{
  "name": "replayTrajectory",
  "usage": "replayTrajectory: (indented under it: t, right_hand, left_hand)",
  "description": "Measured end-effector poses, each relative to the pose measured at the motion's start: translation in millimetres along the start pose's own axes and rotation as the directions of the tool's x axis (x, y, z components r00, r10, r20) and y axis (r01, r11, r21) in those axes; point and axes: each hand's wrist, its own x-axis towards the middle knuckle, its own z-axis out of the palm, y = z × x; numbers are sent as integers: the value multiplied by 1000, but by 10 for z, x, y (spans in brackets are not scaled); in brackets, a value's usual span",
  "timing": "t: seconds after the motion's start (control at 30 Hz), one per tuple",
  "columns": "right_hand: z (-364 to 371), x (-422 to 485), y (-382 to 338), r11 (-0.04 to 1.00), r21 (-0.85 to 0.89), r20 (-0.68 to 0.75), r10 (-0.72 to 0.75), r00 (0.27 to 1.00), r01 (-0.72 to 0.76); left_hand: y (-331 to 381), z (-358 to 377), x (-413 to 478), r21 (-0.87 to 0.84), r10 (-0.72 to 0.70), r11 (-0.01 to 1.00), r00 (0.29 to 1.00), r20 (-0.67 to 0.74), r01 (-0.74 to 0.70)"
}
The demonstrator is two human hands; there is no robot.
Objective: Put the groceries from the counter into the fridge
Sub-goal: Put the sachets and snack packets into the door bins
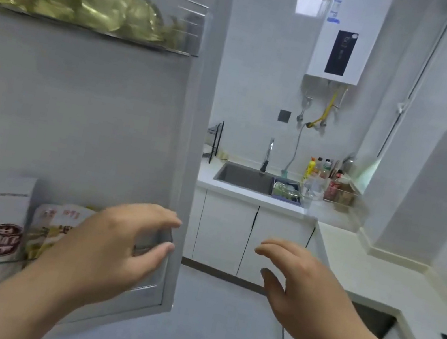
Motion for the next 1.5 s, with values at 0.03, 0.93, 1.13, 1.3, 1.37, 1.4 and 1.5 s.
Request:
replayTrajectory:
  t: [0.03,0.93,1.13,1.3,1.37,1.4,1.5]
  right_hand:
    - [-67,-89,126,999,-7,-6,38,999,-38]
    - [-1461,-3229,2892,589,-42,-217,783,583,-807]
    - [-1844,-4046,3054,386,-39,-291,878,380,-922]
    - [-1961,-4629,3167,216,-3,-344,917,203,-976]
    - [-1988,-4824,3217,142,9,-347,929,130,-990]
    - [-2006,-4915,3251,106,10,-349,932,96,-994]
    - [-2061,-5157,3387,-1,4,-382,924,-3,-1000]
  left_hand:
    - [85,90,73,-1,13,1000,1000,-15,-13]
    - [3327,2824,1268,-258,395,914,836,381,-314]
    - [4228,3260,1352,-390,566,815,732,380,-428]
    - [4919,3736,1465,-498,704,701,610,364,-511]
    - [5199,3934,1504,-545,748,653,564,351,-526]
    - [5335,4038,1521,-564,764,633,543,348,-530]
    - [5714,4356,1591,-608,809,579,479,341,-544]
